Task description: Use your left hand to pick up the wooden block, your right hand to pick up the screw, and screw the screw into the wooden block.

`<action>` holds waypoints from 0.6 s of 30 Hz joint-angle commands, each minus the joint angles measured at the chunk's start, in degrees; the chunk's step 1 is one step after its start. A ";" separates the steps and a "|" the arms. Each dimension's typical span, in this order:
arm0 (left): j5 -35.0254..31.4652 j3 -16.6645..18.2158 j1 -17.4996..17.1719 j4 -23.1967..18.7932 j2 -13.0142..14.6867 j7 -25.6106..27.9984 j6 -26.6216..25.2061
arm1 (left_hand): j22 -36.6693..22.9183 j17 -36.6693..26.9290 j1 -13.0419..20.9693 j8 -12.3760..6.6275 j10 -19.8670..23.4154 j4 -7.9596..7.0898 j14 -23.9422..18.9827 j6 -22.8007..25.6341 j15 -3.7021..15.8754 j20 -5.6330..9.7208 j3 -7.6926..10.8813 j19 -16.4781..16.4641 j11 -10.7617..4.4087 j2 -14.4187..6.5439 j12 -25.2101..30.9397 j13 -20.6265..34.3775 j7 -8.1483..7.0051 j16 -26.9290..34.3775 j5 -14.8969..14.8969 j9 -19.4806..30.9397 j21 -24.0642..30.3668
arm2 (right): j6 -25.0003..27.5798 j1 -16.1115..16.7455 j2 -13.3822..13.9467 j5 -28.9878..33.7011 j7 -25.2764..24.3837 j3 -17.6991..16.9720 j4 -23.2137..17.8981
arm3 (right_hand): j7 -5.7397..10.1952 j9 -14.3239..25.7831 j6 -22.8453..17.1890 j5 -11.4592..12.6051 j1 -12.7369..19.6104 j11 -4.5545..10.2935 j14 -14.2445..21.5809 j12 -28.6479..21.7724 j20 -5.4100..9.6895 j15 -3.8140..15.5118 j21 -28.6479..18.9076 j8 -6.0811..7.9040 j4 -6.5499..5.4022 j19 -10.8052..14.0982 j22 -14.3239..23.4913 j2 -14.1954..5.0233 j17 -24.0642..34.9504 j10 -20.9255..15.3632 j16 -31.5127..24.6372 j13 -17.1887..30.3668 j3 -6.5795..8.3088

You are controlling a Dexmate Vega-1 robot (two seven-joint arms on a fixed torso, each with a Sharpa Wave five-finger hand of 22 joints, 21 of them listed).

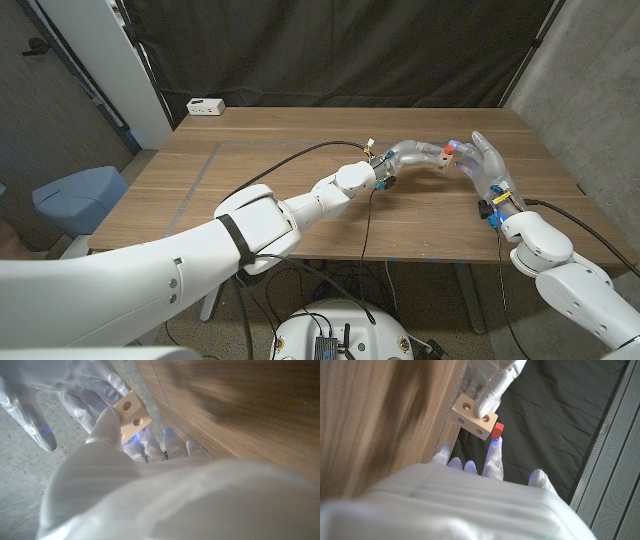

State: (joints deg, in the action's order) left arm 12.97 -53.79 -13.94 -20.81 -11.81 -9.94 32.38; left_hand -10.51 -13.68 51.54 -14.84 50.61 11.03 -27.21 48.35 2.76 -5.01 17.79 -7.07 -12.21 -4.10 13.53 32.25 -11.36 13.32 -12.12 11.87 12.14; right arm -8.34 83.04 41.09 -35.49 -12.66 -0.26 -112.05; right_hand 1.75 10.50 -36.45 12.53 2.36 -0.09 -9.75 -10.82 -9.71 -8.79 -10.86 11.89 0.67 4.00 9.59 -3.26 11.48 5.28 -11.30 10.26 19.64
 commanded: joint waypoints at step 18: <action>0.33 0.21 0.09 0.04 0.03 -0.08 -0.70 | -0.20 -0.27 -1.12 -0.87 0.72 -2.41 -0.42 4.40 5.35 -0.05 2.56 -0.47 -0.05 -2.23 0.91 0.31 1.70 -0.02 -0.28 0.18 0.01 | 0.86 0.62 -0.66 0.77 -2.78 -0.06 -1.18 | -0.56 0.12 -4.29 0.34 0.09 0.08 0.04 -0.88 0.17 0.57 -0.58 1.03 0.09 1.72 0.17 -0.32 0.01 -2.67 -0.92 0.08 0.18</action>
State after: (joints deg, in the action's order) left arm 13.11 -53.68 -14.04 -20.80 -11.79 -10.00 32.40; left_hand -10.51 -13.68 51.54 -15.23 50.76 11.04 -27.21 48.36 2.76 -5.01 17.80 -7.07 -12.07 -4.10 13.52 32.24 -11.37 13.32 -12.10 11.84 12.14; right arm -8.03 83.57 40.66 -35.15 -14.37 -0.26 -112.80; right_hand 1.23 10.51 -39.87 12.53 2.36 -0.10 -9.87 -11.26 -9.44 -8.29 -10.86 12.55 0.67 5.16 9.59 -3.26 11.45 3.05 -11.75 10.26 19.65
